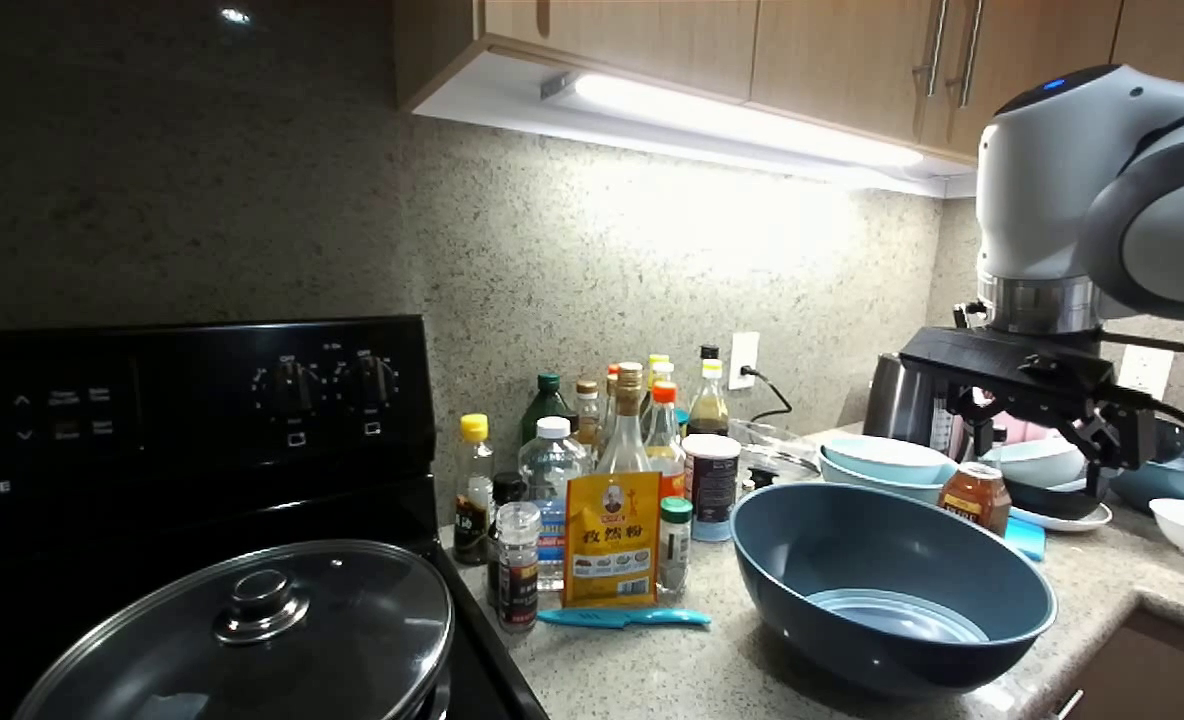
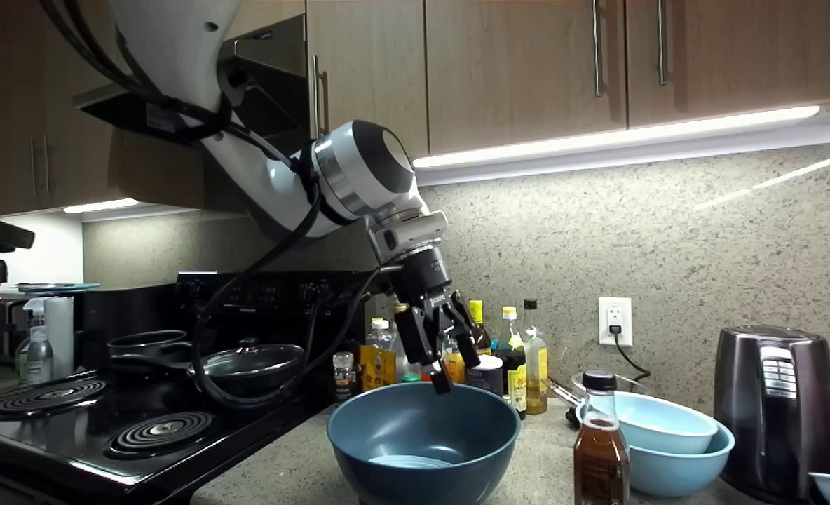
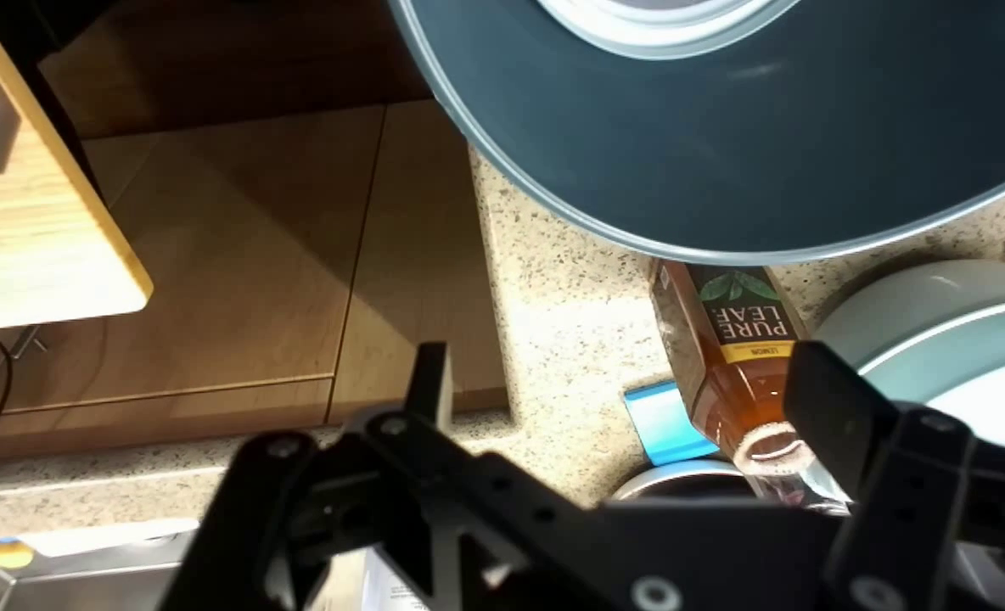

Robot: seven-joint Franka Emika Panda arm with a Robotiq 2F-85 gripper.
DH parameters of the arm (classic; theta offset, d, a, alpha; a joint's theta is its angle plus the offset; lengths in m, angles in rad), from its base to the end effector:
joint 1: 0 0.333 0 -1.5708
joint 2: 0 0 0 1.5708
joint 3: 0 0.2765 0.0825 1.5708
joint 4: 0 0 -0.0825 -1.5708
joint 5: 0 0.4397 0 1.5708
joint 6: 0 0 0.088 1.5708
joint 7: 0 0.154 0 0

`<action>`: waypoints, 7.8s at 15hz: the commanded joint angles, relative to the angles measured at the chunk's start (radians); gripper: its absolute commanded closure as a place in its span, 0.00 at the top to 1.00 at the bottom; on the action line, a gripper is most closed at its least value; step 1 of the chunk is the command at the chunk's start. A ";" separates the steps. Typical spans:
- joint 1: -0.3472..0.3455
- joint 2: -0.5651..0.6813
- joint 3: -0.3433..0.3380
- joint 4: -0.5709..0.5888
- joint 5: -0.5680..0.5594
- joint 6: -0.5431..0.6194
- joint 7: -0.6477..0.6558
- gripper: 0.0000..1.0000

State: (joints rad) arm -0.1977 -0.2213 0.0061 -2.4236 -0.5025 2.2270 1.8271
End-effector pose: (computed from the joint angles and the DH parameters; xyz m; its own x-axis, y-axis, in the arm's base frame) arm 0.5043 -0.1315 0.2830 -0.1434 -0.9111 0.3864 -0.9896 0.1288 -0.0635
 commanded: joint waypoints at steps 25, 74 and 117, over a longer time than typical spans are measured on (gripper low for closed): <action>0.023 0.331 -0.159 0.353 0.310 -0.023 -0.170 1.00; -0.041 0.444 -0.287 0.411 0.625 0.041 -1.029 1.00; -0.061 0.473 -0.300 0.447 0.637 0.135 -1.191 0.18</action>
State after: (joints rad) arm -0.2455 0.2560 -0.3019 -1.9675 0.0966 2.3353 0.6943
